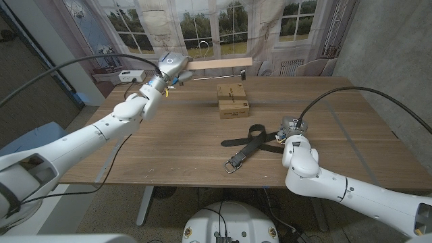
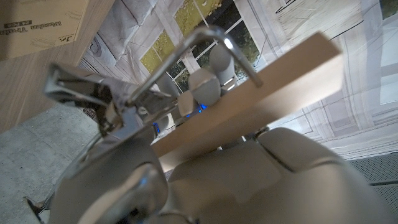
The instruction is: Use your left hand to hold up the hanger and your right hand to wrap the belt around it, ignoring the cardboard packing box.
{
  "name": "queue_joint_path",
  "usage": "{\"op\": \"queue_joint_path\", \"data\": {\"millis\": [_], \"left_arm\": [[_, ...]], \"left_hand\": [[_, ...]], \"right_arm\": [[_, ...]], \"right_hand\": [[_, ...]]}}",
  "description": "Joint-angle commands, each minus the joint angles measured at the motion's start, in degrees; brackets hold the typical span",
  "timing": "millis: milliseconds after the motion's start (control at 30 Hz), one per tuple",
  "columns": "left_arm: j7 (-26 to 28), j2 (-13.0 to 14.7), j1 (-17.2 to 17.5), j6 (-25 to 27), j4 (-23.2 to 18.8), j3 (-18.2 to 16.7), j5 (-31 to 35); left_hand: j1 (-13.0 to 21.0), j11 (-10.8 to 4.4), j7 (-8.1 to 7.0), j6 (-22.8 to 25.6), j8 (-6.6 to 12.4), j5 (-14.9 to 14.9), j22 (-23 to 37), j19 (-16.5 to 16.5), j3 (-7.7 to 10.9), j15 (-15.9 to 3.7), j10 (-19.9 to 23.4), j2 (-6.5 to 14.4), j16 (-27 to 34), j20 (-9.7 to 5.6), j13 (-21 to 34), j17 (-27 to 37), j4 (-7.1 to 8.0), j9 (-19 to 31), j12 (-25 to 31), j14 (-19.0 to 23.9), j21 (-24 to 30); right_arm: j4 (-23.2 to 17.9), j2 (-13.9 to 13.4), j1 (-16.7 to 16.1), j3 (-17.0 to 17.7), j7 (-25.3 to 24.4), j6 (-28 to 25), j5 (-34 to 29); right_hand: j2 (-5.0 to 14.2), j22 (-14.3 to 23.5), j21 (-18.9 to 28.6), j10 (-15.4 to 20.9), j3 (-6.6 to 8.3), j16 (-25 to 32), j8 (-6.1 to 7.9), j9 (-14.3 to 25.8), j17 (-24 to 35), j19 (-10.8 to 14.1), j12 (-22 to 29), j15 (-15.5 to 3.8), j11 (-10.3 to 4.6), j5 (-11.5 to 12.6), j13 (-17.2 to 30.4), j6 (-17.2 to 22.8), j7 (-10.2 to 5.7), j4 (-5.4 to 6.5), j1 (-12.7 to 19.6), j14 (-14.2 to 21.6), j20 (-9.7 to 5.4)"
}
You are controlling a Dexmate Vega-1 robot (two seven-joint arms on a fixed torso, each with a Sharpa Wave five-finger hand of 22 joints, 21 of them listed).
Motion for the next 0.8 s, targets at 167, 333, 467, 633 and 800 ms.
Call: {"op": "queue_joint_path", "data": {"millis": [167, 333, 467, 633, 800], "left_arm": [[-0.4, 0.8, 1.3, 1.4, -2.2, -0.8, -0.2], [-0.4, 0.8, 1.5, 1.4, -2.4, -0.7, -0.1], [-0.2, 0.7, 1.5, 1.4, -2.5, -0.7, 0.0], [0.1, 0.6, 1.6, 1.5, -2.7, -0.8, 0.1], [0.6, 0.4, 1.7, 1.3, -2.8, -0.8, 0.2]], "left_hand": [[-0.6, -0.46, 1.11, -1.1, 0.77, 0.1, -0.4, -0.3, 0.78, -0.03, 0.4, 0.1, 0.4, -2.85, 0.1, -0.2, -0.07, -0.3, 0.2, 0.0, 0.5], [-0.8, -0.39, 1.01, -1.3, 1.06, 0.1, -0.5, -0.4, 0.96, -0.03, 0.4, 0.1, 0.6, -2.82, 0.1, -0.2, -0.10, -0.5, 0.2, 0.0, 0.8], [-0.9, -0.41, 1.01, -1.3, 1.29, 0.1, -0.5, -0.4, 1.05, -0.02, 0.3, 0.1, 0.6, -2.87, 0.1, -0.4, -0.11, -0.6, 0.2, -0.1, 0.9], [-1.0, -0.28, 1.06, -1.3, 1.60, 0.0, -0.6, -0.5, 1.19, -0.03, 0.3, 0.1, 0.8, -2.86, 0.1, -0.4, -0.11, -0.8, 0.2, 0.0, 1.2], [-1.1, -0.29, 1.10, -1.5, 1.80, 0.0, -0.8, -0.5, 1.30, -0.05, 0.4, 0.1, 1.0, -2.89, 0.1, -0.4, -0.12, -0.9, 0.2, 0.0, 1.4]], "right_arm": [[3.1, 2.0, -8.3, 8.7, -15.9, 10.1, 4.6], [4.5, 4.5, -13.0, 12.9, -25.9, 15.6, 3.9], [6.5, 8.1, -16.7, 16.8, -35.3, 21.0, 3.6], [10.0, 12.6, -20.3, 21.3, -47.2, 30.2, 4.2], [14.9, 16.9, -20.6, 22.7, -57.2, 35.0, 1.5]], "right_hand": [[1.41, 0.3, 1.2, 7.3, -0.97, 3.3, 2.35, 0.3, 2.0, 2.9, 3.1, -9.85, -0.34, 1.0, 1.4, 3.2, 1.38, -0.07, 1.9, 6.7, -0.46], [1.26, 0.4, 1.5, 8.1, -1.55, 3.7, 2.86, 0.7, 2.5, 3.4, 3.5, -9.89, -0.59, 1.4, 1.8, 3.2, 1.21, 0.08, 2.1, 7.7, -0.75], [1.56, 0.4, 1.6, 8.3, -1.75, 3.8, 3.10, 1.1, 2.7, 3.6, 3.7, -9.79, -0.61, 1.6, 2.1, 2.8, 1.26, 0.40, 2.0, 8.0, -1.03], [2.06, 0.6, 2.1, 8.4, -1.74, 3.0, 3.79, 1.9, 2.4, 4.5, 3.8, -9.65, -0.55, 2.3, 2.5, 2.3, 1.64, 0.99, 1.5, 8.3, -1.10], [2.25, 0.6, 2.5, 8.8, -1.96, 3.2, 4.22, 2.4, 2.6, 5.2, 4.0, -9.70, -0.37, 2.5, 2.8, 2.0, 1.81, 1.27, 1.1, 9.2, -1.45]]}}
